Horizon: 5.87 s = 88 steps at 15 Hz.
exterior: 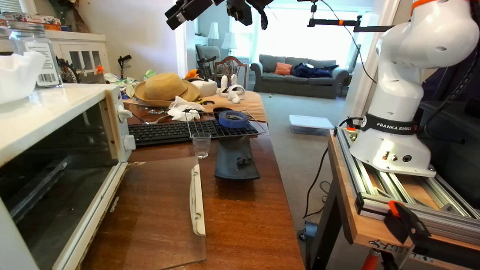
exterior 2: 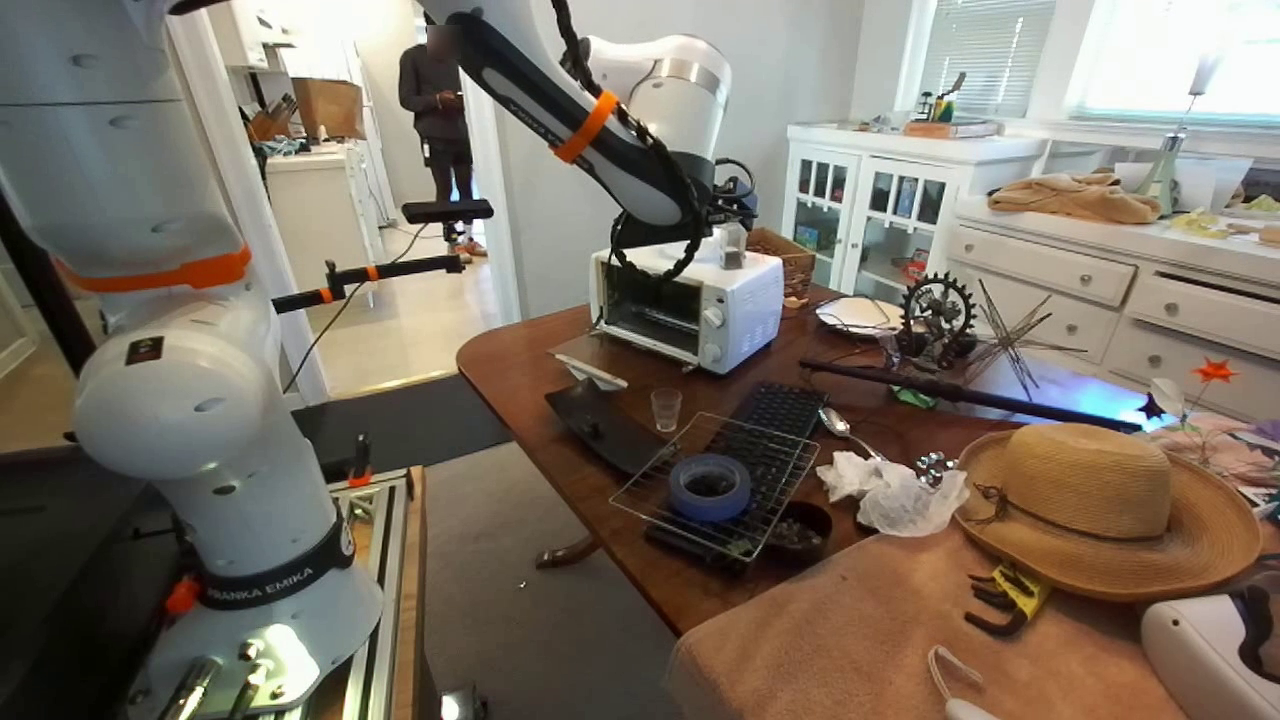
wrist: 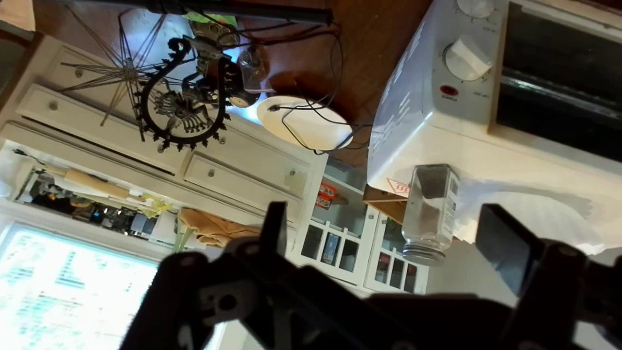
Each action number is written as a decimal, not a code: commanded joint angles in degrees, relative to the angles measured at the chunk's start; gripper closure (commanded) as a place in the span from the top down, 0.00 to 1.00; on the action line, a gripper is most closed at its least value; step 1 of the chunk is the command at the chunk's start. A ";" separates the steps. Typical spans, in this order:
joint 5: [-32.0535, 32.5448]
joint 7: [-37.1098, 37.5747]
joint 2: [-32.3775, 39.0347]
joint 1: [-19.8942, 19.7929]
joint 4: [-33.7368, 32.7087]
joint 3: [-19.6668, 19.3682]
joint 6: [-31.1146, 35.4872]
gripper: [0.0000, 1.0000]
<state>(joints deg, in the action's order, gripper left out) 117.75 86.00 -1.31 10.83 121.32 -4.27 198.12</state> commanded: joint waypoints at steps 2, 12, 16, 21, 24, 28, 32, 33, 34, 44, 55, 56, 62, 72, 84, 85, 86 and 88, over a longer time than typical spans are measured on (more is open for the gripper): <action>2.80 -3.50 3.33 -0.07 -3.14 0.15 1.61 1.00; -0.30 -12.06 26.37 -1.70 -32.38 -0.57 15.99 1.00; 2.43 -7.99 35.74 1.76 -43.99 -1.36 19.65 1.00; 1.41 -7.96 38.39 6.53 -48.83 -0.57 18.13 1.00; 1.31 -6.31 39.08 8.54 -50.88 -1.27 18.13 1.00; 1.45 -2.10 40.51 10.05 -53.84 -3.09 18.87 1.00; 2.45 1.94 43.04 10.34 -58.09 -4.87 24.05 1.00; 2.50 2.06 42.26 9.95 -57.39 -5.18 24.54 1.00; 0.83 -1.34 41.20 9.44 -54.69 -3.54 21.87 1.00; -0.39 -0.72 43.96 7.92 -56.13 -3.52 25.13 1.00; -2.89 -2.62 49.54 5.67 -62.40 -0.71 28.24 1.00; -3.27 -2.68 50.33 5.48 -63.36 -0.49 28.68 1.00; -2.83 -0.15 53.80 6.20 -67.87 -0.98 32.59 0.64; -2.52 1.82 56.32 6.78 -71.71 -1.64 33.47 0.00; -0.34 10.72 45.16 8.48 -63.49 -8.58 25.94 0.00; -0.26 11.56 44.51 8.74 -62.80 -8.73 26.61 0.00; -0.02 12.63 43.88 9.20 -62.08 -9.02 26.76 0.00; 0.81 14.93 41.96 10.83 -59.40 -9.63 26.01 0.00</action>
<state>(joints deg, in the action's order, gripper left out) 116.44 96.72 44.63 18.87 56.22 -12.39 225.13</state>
